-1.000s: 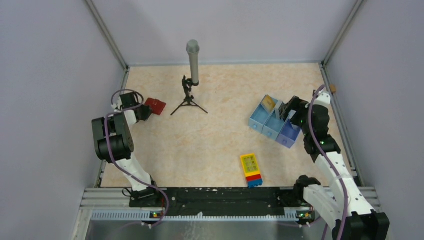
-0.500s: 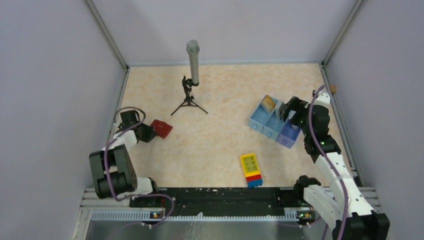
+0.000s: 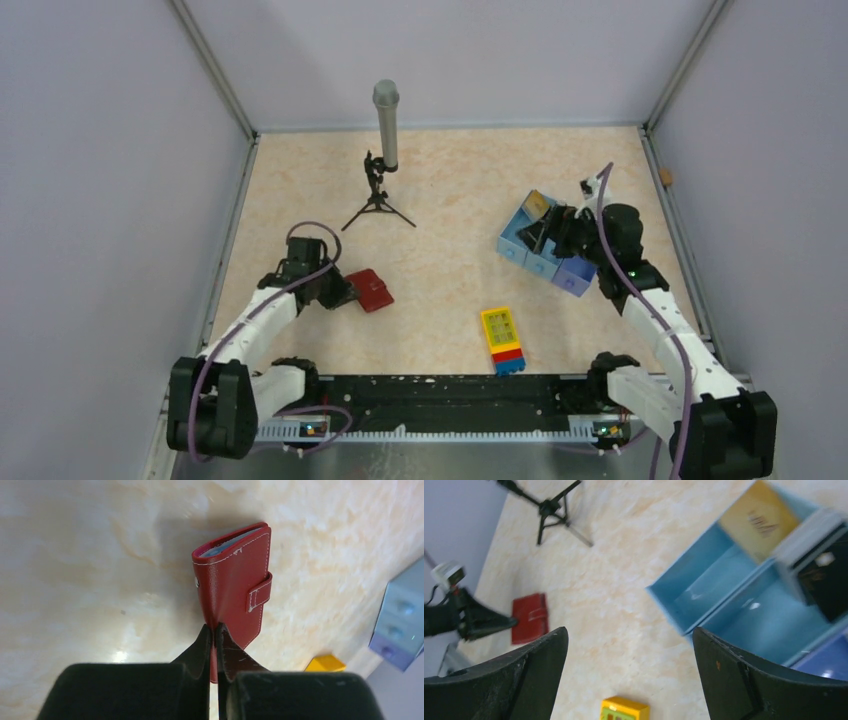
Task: Put the credit cards into the card holder
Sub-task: Pick up the card holder from the center of the board, then open the card holder.
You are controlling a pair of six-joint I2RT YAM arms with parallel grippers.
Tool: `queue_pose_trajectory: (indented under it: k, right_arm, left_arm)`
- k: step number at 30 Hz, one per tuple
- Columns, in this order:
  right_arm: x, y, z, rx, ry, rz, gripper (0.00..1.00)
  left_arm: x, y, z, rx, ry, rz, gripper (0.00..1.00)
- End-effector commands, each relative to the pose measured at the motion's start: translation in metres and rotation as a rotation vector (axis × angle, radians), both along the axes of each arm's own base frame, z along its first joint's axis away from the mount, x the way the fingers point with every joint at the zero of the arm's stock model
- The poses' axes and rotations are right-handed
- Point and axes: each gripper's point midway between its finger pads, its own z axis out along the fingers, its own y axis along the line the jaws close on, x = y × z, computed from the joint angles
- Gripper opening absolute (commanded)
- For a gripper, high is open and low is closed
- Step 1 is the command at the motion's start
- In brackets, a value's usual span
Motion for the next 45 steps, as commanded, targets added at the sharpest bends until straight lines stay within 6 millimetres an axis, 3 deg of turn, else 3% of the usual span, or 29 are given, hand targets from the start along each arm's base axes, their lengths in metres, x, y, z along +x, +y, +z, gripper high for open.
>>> queue_pose_trajectory:
  k: [1, 8, 11, 15, 22, 28, 36, 45]
  right_arm:
    - [-0.035, 0.059, 0.005, 0.124, 0.039, 0.298, 0.92]
    - [-0.083, 0.103, -0.02, 0.171, 0.155, 0.406, 0.92]
    - [-0.094, 0.118, -0.025, 0.224, 0.183, 0.433, 0.93]
    - [-0.1, 0.139, -0.03, 0.229, 0.192, 0.473, 0.93]
    - [-0.095, 0.182, -0.028, 0.246, 0.207, 0.591, 0.93]
    - [-0.089, 0.206, -0.02, 0.248, 0.193, 0.681, 0.93]
    - [-0.072, 0.236, 0.0, 0.267, 0.147, 0.728, 0.93]
    - [-0.082, 0.263, 0.002, 0.244, 0.146, 0.818, 0.81]
  left_arm:
    - [-0.011, -0.032, 0.005, -0.029, -0.014, -0.091, 0.0]
    - [-0.024, -0.074, 0.006, -0.058, -0.159, -0.244, 0.0]
    - [-0.026, -0.091, 0.02, -0.091, -0.271, -0.327, 0.0]
    - [-0.027, -0.099, 0.043, -0.097, -0.402, -0.409, 0.0]
    - [-0.038, -0.111, 0.096, -0.156, -0.662, -0.546, 0.0]
    - [-0.055, -0.123, 0.123, -0.243, -0.758, -0.65, 0.0]
    - [-0.057, -0.127, 0.13, -0.255, -0.772, -0.682, 0.0]
    - [-0.047, -0.127, 0.126, -0.242, -0.734, -0.644, 0.0]
